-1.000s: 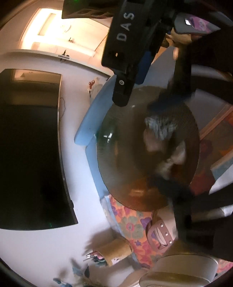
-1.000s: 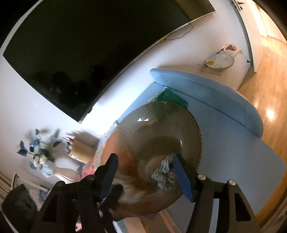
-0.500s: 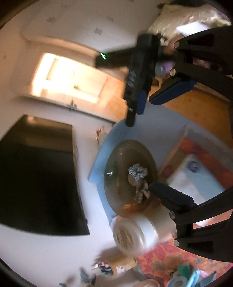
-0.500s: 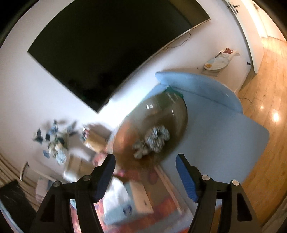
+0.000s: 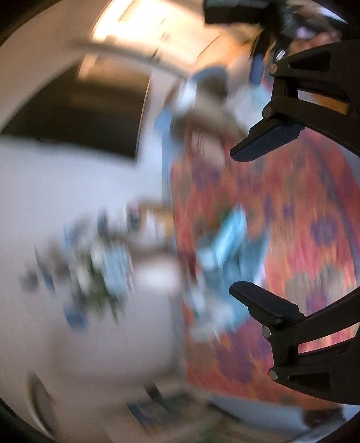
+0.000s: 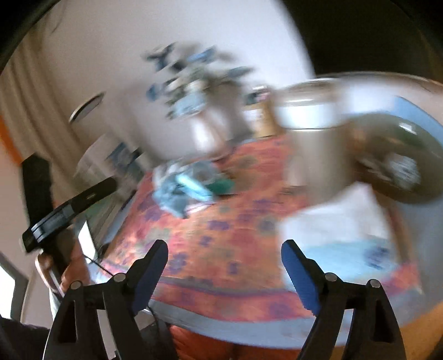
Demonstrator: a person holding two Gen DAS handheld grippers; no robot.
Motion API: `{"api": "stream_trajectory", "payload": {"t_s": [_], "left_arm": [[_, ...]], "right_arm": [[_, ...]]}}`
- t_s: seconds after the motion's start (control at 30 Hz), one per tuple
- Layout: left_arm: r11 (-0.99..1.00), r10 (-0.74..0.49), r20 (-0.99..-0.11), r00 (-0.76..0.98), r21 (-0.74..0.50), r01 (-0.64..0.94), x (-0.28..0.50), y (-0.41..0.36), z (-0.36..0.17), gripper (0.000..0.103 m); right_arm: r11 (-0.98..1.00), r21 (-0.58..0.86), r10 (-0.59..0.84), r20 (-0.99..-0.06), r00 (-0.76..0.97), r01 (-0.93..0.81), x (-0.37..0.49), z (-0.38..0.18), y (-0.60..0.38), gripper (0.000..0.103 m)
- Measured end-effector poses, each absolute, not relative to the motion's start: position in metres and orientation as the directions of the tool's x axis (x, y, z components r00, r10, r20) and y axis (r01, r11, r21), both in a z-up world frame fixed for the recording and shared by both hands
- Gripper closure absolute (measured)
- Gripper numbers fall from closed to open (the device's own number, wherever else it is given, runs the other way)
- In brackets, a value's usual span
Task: Organize soft objects
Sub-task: 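Move both tools back over the quilt toward the pile of cloths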
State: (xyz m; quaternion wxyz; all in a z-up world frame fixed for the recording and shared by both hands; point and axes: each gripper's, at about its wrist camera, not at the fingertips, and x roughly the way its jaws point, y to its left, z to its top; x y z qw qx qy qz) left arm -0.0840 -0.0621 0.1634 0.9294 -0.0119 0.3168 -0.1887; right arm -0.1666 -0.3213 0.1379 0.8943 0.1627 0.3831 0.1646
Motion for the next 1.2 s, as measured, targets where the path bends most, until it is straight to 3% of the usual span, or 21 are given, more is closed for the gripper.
{"api": "stream_trajectory", "payload": {"t_s": [0.13,0.37,0.5,0.63,0.87,0.93,1.1,1.17,1.2], "left_arm": [[0.98,-0.197,-0.636,0.747,-0.101,0.172,-0.048,-0.019,0.124,0.016],[0.993,-0.112,-0.7,0.705,-0.058,0.101,-0.011,0.005,0.058,0.016],[0.992,-0.125,-0.73,0.672,-0.105,0.07,-0.005,0.021,0.043,0.016],[0.996,-0.083,-0.711,0.699,-0.086,0.03,-0.007,0.039,0.061,0.016],[0.997,0.074,-0.631,0.772,0.076,-0.033,-0.022,0.082,0.146,0.016],[0.997,0.054,-0.618,0.785,0.071,-0.013,-0.026,0.076,0.152,0.015],[0.985,-0.16,-0.67,0.725,-0.066,0.157,-0.023,0.024,0.113,0.016],[0.971,-0.227,-0.69,0.687,-0.104,0.216,-0.024,0.003,0.095,0.016],[0.96,-0.264,-0.693,0.67,-0.123,0.251,-0.026,-0.008,0.087,0.017]], "right_arm": [[0.899,0.386,0.425,-0.668,0.611,-0.204,-0.119,0.115,-0.27,0.02],[0.917,0.355,0.385,-0.667,0.638,-0.182,-0.053,0.057,-0.232,0.02],[0.919,0.372,0.368,-0.686,0.628,-0.132,-0.044,0.029,-0.239,0.02],[0.912,0.4,0.369,-0.7,0.611,-0.093,-0.038,0.023,-0.246,0.02],[0.867,0.493,0.42,-0.654,0.63,-0.066,-0.04,0.022,-0.265,0.02],[0.869,0.49,0.416,-0.65,0.636,-0.068,-0.039,0.026,-0.263,0.02],[0.922,0.371,0.35,-0.685,0.639,-0.106,-0.03,0.048,-0.241,0.023],[0.946,0.295,0.31,-0.708,0.635,-0.133,-0.02,0.056,-0.23,0.038],[0.95,0.276,0.305,-0.711,0.634,-0.148,-0.017,0.058,-0.227,0.04]]}}
